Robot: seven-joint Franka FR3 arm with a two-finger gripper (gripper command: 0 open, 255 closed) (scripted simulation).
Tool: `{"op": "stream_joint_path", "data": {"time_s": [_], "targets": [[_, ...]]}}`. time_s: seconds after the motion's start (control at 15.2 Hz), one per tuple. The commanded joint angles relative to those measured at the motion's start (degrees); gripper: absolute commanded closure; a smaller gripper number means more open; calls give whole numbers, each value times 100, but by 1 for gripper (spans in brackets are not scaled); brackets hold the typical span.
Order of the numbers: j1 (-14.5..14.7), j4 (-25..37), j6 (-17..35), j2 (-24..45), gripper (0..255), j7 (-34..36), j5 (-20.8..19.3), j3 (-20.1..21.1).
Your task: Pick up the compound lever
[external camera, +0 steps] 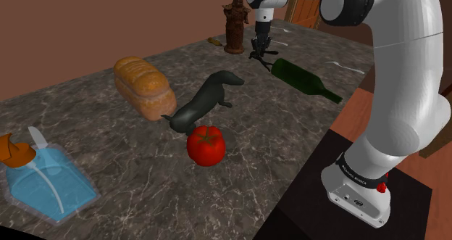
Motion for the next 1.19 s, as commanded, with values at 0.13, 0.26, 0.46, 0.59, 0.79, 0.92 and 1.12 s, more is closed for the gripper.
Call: {"op": "stream_joint_path", "data": {"time_s": [0.13, 0.26, 0.46, 0.59, 0.79, 0.92, 1.12], "targets": [[-5, 105, -136, -27, 255, 10, -7, -4], [-10, 211, -271, -57, 255, 18, -16, -9], [-20, 384, -479, -95, 255, 31, -27, -15], [-29, 511, -623, -112, 255, 39, -33, -19], [-45, 721, -845, -127, 255, 51, -38, -23], [-57, 875, -998, -127, 255, 59, -40, -25], [-66, 968, -1088, -125, 255, 63, -41, -26]]}}
